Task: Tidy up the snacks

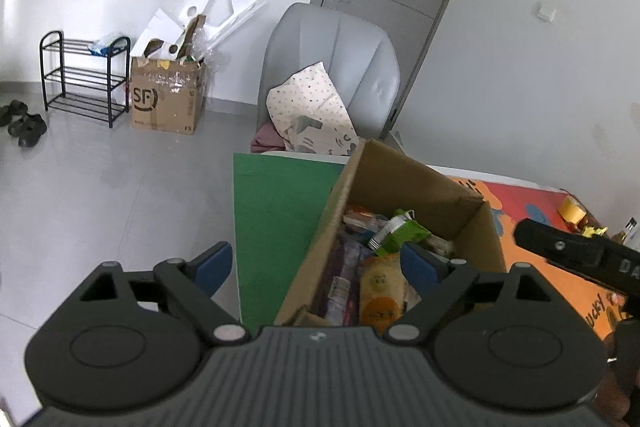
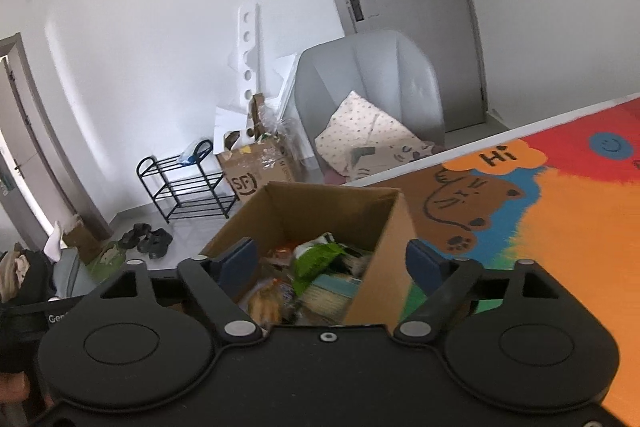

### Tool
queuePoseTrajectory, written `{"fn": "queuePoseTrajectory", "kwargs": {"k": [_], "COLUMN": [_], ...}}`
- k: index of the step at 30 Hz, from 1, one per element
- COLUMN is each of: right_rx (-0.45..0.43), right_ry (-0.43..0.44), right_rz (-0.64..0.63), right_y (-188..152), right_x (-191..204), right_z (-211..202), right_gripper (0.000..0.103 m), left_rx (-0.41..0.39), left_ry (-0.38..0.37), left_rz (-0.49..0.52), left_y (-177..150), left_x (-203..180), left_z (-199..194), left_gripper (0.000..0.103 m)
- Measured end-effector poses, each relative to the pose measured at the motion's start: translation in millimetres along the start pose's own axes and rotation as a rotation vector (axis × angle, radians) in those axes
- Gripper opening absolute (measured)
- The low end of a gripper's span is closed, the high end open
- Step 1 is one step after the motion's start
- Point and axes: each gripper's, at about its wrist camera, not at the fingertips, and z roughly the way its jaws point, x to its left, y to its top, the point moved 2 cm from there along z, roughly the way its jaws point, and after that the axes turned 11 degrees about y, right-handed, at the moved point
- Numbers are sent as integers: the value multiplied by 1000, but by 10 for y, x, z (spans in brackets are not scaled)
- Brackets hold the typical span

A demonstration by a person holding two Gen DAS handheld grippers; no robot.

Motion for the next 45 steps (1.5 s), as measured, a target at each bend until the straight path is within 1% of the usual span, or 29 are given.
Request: {"fn": "queuePoseTrajectory", "kwargs": {"k": [1, 3, 7, 13, 17, 20, 23, 25, 31, 35, 39, 45], "right_rx": [-7, -19, -27, -42, -55, -62, -58, -63, -69, -86, -85, -75], "right_ry": [-9, -35, -72, -111, -123, -126, -157, -157, -180, -202, -204, -195], "right_rz": [2, 4, 9, 19, 42, 45, 46, 42, 51, 54, 43, 34], "right_y": [-6, -18, -56, -133, -175, -211, -244, -280, -392, -434, -458, -530], "right_x": [-18, -74, -156, -231, -269, -286, -294, -288, -287, -271, -201, -135], "right_z": [-44, -139, -329, -627, -835, -985, -1119, -1229, -1490, -1678, -1843, -2021], "right_gripper": [90, 93, 99, 103, 103, 103, 103, 103, 103, 103, 103, 103], "left_rx": [-1, -2, -9, -37, -39, -66, -73, -81, -54, -50, -82, -99], "left_ry": [-4, -13, -5, 1, 10, -1, -20, -34, -69, -73, -99, -95], "left_rz": [4, 8, 42, 100, 132, 155, 169, 170, 199, 216, 230, 302], "left_y": [-14, -36, -99, -187, -269, -323, -369, -400, -527, -587, -582, -658], "left_x": [-29, -71, -194, -367, -456, -515, -563, -577, -624, -614, -574, -562], "left_z": [-29, -73, -181, -400, -542, -679, -811, -889, -1009, -1099, -1278, -1437], "left_gripper": [90, 90, 91, 95, 97, 100, 101, 103, 103, 103, 103, 103]}}
